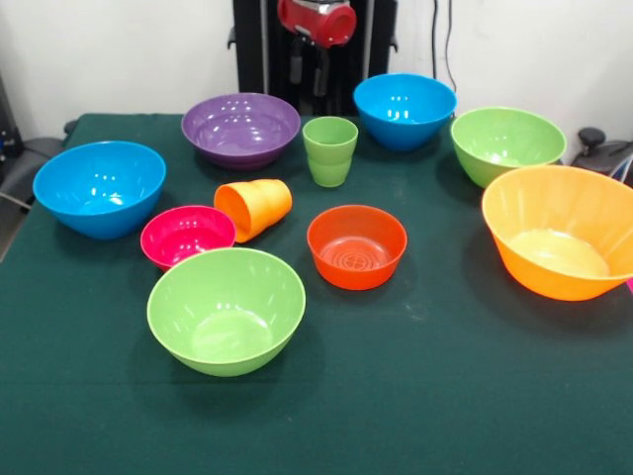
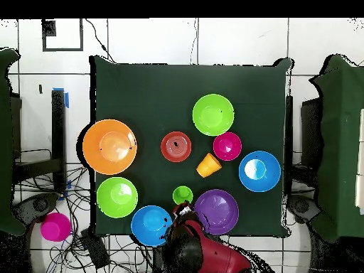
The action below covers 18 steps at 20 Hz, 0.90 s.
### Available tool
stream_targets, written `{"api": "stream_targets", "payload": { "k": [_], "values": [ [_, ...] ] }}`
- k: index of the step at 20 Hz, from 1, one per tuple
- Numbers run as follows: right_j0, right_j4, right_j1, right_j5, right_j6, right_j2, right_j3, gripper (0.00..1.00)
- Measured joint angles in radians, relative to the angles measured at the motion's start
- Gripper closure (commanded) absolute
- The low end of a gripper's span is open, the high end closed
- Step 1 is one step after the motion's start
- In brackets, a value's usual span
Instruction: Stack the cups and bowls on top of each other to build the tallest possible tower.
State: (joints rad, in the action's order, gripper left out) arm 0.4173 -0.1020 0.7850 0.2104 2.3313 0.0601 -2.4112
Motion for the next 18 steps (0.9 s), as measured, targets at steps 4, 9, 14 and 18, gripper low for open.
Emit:
{"api": "stream_targets", "payload": {
  "k": [4, 9, 14, 18],
  "values": [
    [-0.01, 0.007, 0.0, 0.0, 0.0, -0.007, 0.0, 0.0],
    [-0.019, 0.019, 0.0, 0.0, 0.0, -0.01, 0.0, 0.0],
    [-0.02, 0.02, -0.006, 0.001, 0.0, -0.01, 0.003, 0.0],
    [-0.015, 0.02, -0.057, 0.012, 0.0, -0.01, 0.022, 0.0]
  ]
}}
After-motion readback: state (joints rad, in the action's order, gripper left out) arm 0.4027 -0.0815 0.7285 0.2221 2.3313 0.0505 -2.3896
